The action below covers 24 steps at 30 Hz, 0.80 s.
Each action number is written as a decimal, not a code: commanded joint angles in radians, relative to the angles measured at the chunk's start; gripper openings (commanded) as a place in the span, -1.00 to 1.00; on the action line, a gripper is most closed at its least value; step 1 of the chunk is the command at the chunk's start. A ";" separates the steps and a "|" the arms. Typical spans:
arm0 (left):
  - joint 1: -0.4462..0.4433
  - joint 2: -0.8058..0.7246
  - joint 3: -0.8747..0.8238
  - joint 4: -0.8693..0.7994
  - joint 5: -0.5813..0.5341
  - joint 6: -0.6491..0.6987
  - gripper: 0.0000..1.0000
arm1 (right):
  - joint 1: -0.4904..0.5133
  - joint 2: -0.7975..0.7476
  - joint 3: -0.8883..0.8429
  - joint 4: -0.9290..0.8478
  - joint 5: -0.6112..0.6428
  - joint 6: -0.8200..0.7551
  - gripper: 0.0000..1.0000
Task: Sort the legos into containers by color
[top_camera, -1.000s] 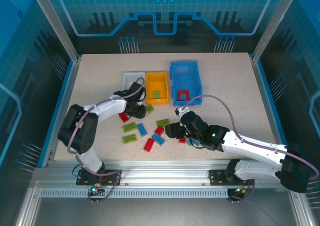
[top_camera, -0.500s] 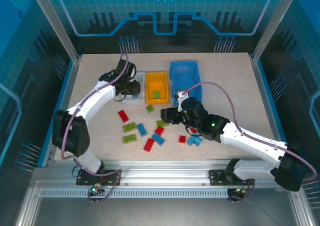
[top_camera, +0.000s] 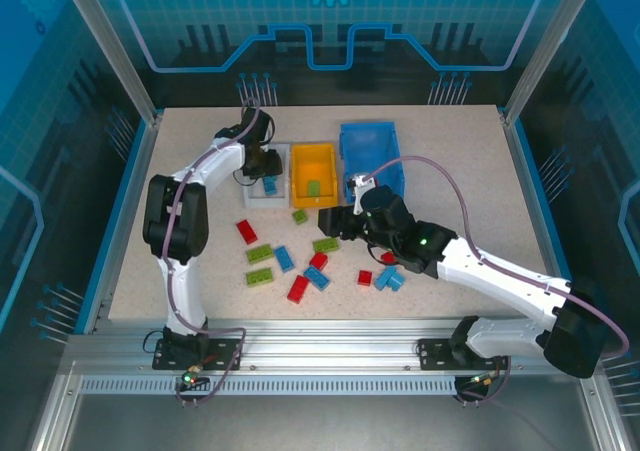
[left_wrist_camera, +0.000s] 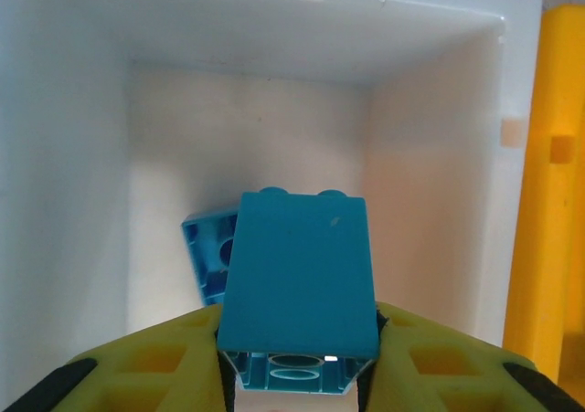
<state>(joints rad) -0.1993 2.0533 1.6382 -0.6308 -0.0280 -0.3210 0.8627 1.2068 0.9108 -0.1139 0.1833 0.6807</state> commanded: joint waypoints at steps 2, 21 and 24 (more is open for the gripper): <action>0.014 0.033 0.049 -0.017 0.062 -0.044 -0.15 | -0.021 0.012 -0.007 0.005 -0.017 0.017 0.31; -0.008 -0.580 -0.337 0.069 0.019 -0.218 0.24 | 0.076 0.174 0.053 -0.251 0.091 -0.089 0.26; -0.022 -0.812 -0.517 0.090 -0.027 -0.309 0.25 | 0.142 0.334 0.198 -0.248 0.042 -0.174 0.27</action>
<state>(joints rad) -0.2100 1.3750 1.2274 -0.5419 -0.0093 -0.5251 0.9512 1.4452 0.9985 -0.3683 0.2718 0.6189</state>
